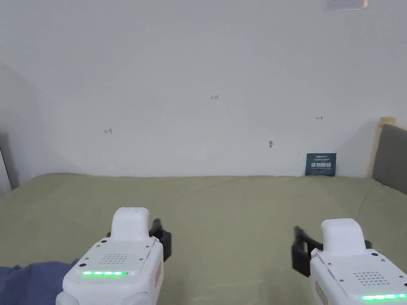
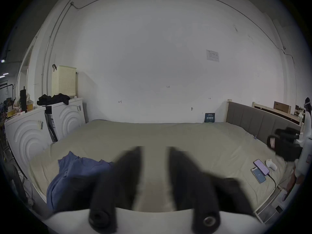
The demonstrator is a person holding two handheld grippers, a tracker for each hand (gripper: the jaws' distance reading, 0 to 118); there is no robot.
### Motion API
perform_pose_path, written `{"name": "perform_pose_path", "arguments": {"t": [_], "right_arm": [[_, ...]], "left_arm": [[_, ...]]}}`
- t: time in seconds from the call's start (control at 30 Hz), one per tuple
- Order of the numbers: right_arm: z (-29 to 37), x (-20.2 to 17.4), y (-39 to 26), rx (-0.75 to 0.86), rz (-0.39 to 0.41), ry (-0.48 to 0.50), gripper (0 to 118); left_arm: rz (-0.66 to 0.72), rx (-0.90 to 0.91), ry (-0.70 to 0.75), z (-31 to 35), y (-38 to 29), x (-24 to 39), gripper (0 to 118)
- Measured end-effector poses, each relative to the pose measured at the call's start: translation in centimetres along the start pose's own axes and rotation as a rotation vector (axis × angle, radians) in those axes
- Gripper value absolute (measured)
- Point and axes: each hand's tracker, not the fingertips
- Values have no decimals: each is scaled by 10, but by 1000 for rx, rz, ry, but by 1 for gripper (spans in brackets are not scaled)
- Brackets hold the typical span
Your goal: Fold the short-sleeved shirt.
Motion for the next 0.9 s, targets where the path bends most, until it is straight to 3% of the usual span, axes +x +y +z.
{"name": "perform_pose_path", "arguments": {"t": [0.03,0.07,0.13,0.33,0.5,0.9], "right_arm": [[-2,-1,0,-5,-6,-18,10],[-2,0,-3,16,-38,-61,2],[-4,2,-4,-18,-55,1,2],[-8,-2,-7,-28,-51,-11,2],[-19,-23,-9,-47,-48,44,2],[-49,-181,-9,-63,-21,461,2]], "left_arm": [[4,-2,-9,0,-2,-1,2],[17,2,-21,0,-3,-2,0],[12,-6,-24,2,-5,-1,0],[2,-15,-3,0,-8,-8,0],[19,-32,71,3,-13,-43,0],[115,-149,467,76,-43,-213,0]]}}
